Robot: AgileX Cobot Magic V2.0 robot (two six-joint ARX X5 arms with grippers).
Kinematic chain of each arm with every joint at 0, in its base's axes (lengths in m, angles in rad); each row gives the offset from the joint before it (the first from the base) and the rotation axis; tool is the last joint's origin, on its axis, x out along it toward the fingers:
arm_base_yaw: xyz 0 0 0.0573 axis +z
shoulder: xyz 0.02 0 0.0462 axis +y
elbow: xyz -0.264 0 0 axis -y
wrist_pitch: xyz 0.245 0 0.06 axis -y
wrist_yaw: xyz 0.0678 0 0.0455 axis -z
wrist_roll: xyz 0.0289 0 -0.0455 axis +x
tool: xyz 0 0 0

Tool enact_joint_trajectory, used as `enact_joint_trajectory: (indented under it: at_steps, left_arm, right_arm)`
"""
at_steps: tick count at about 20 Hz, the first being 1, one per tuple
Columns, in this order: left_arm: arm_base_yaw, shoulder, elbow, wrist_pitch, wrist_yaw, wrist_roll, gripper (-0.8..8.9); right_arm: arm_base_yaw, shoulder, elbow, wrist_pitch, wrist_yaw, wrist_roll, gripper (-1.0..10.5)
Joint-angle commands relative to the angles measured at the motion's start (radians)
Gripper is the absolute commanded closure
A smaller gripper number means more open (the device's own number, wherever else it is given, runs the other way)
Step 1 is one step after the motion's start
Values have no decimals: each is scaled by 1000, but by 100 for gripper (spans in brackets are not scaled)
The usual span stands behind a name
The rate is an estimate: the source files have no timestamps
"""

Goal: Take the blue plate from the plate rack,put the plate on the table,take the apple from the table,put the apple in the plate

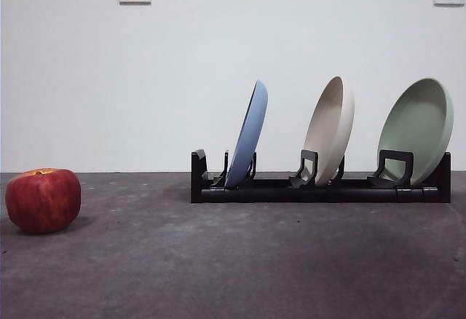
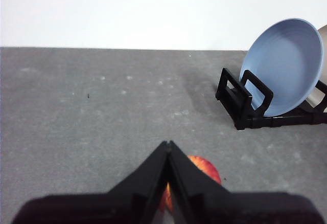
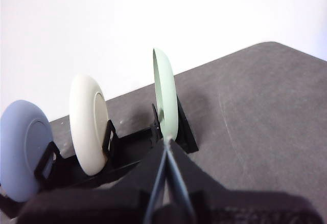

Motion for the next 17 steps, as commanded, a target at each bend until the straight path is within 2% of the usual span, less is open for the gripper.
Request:
enact_joint_trajectory:
  at_steps: [1,5,17]
  left_arm:
    - [0,72,72,-14,5,-51,820]
    - [0,188,189,-60,20,-85,818]
    - [0,480,491,-245,262,-93,818]
  right_arm:
    - [0,66,89,-80,-3,20,955]
    - [0,187,233,-245,-3,9,955]
    - [0,480,562,-586,-3,9,948]
